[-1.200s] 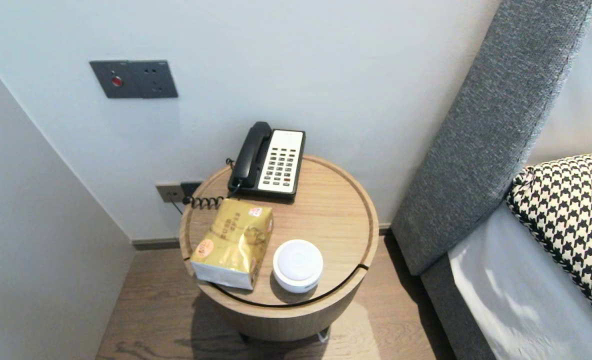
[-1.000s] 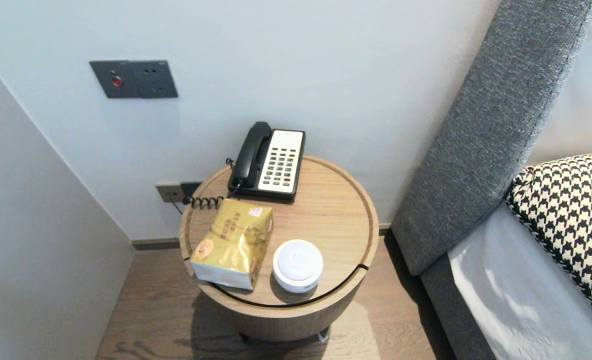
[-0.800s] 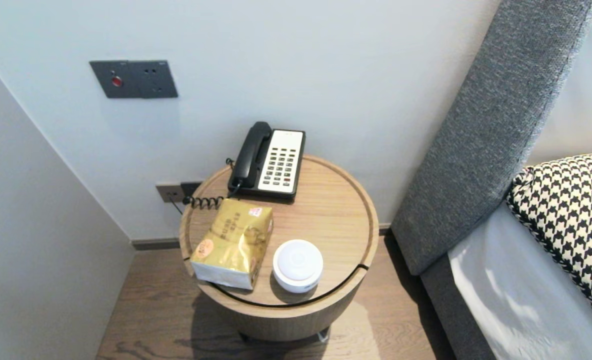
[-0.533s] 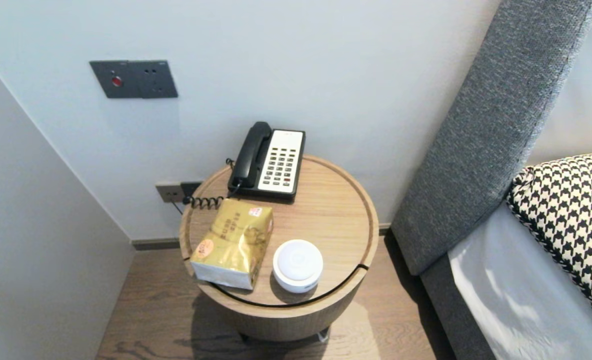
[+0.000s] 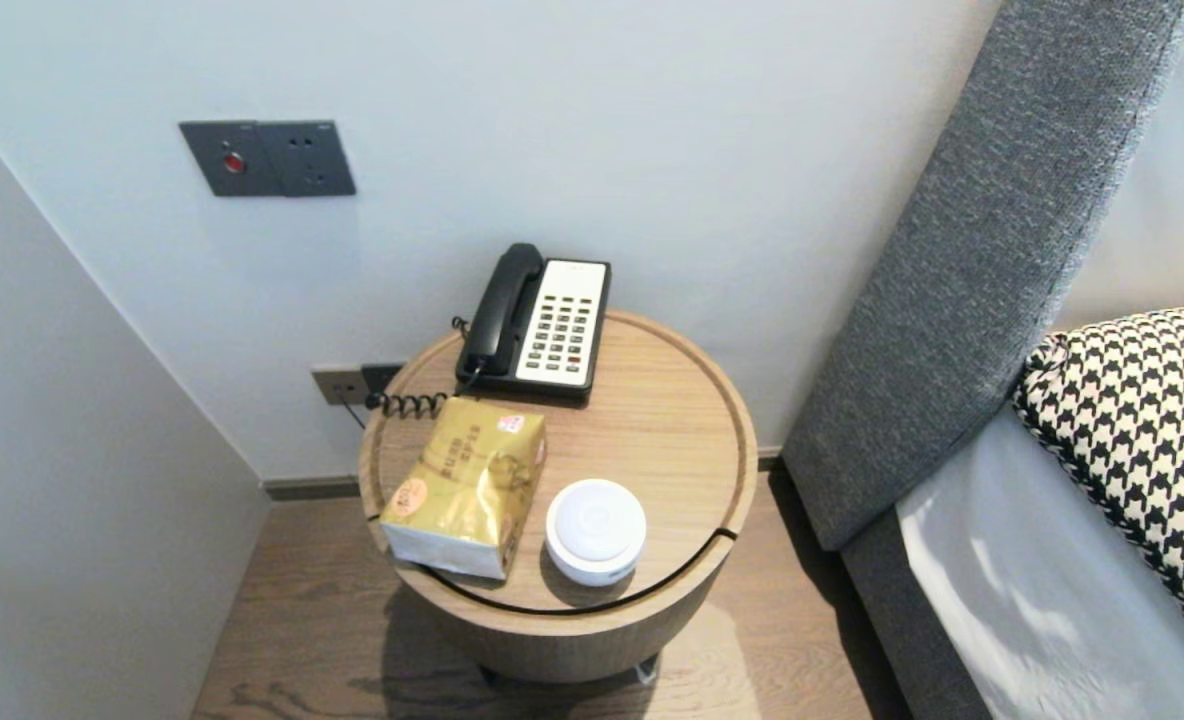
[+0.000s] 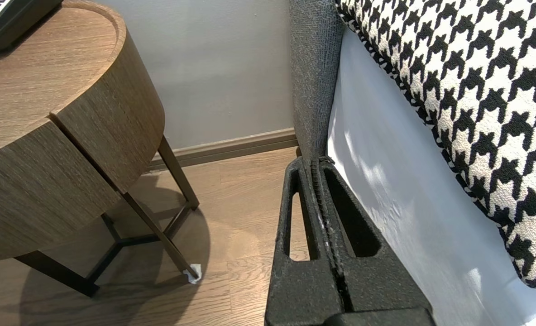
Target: Open the nightstand drawer
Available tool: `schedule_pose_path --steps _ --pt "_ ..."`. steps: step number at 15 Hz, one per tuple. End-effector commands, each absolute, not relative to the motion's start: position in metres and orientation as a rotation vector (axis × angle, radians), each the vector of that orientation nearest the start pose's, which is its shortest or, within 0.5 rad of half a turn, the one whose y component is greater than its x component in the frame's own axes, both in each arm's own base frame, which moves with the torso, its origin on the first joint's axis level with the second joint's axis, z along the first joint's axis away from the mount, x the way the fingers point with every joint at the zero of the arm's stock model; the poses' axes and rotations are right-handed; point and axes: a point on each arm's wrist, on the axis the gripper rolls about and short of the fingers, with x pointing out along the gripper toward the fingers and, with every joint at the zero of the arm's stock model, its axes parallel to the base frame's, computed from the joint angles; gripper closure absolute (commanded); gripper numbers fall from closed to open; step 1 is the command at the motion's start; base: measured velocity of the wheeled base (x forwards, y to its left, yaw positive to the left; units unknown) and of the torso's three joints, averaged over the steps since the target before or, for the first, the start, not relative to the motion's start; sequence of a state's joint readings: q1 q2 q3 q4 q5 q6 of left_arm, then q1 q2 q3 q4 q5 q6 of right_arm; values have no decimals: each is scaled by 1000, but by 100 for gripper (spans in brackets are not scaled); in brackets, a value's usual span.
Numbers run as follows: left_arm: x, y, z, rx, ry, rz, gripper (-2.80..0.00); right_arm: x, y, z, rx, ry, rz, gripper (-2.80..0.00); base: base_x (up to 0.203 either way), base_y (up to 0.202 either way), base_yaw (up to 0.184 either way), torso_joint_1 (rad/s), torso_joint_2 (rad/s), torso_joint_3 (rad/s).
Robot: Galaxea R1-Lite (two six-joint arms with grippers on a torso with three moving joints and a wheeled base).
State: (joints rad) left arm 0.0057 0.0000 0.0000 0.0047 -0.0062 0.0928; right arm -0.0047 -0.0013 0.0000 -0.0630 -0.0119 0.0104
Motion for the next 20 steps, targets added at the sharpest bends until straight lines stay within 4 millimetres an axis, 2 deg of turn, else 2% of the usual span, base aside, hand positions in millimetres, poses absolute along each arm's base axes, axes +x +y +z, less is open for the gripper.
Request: schedule_pose_path --steps 1,17,18,20 --pt "-23 0 75 94 5 0 0 -21 0 76 13 -45 -17 0 0 0 0 0 0 0" --pt "-26 0 79 81 29 9 0 -21 0 75 15 -45 -13 0 0 0 0 0 0 0" --pt "-29 0 88 82 30 10 0 -21 0 75 15 -45 -13 0 0 0 0 0 0 0" --pt "-34 0 129 77 37 3 0 -21 0 75 15 -45 -13 0 0 0 0 0 0 0"
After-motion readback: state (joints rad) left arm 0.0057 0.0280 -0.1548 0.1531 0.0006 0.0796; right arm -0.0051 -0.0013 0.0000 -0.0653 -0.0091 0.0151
